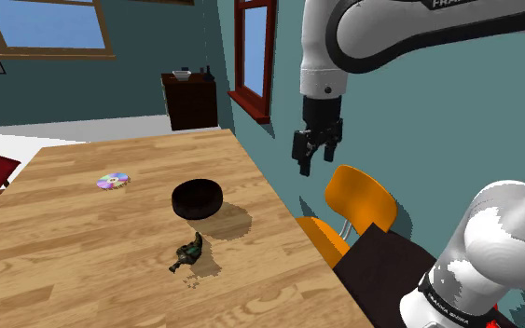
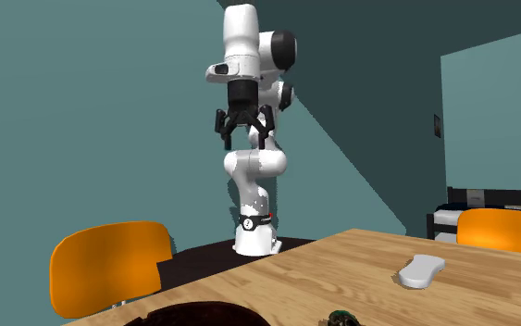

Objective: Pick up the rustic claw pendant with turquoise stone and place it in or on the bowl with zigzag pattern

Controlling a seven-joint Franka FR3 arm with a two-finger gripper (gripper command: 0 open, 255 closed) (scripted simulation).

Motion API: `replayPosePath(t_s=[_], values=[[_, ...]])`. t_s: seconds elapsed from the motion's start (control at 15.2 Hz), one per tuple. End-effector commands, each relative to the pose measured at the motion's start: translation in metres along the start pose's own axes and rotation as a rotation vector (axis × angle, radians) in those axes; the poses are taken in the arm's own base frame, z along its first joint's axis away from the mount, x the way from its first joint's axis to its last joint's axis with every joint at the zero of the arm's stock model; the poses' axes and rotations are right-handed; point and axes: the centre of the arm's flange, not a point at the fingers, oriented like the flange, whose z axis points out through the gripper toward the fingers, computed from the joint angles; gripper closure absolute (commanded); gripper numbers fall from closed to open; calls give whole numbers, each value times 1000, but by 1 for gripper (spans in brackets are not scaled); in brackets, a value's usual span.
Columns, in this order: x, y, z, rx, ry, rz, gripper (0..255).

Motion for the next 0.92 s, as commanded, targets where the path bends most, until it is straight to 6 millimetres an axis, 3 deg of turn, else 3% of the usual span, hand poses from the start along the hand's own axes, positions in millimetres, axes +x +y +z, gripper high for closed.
replayPosePath(t_s=[0.0, 0.86], values=[[15, -17, 15, 3, -2, 24, 0], [106, -135, 100, 14, -23, 165, 0]])
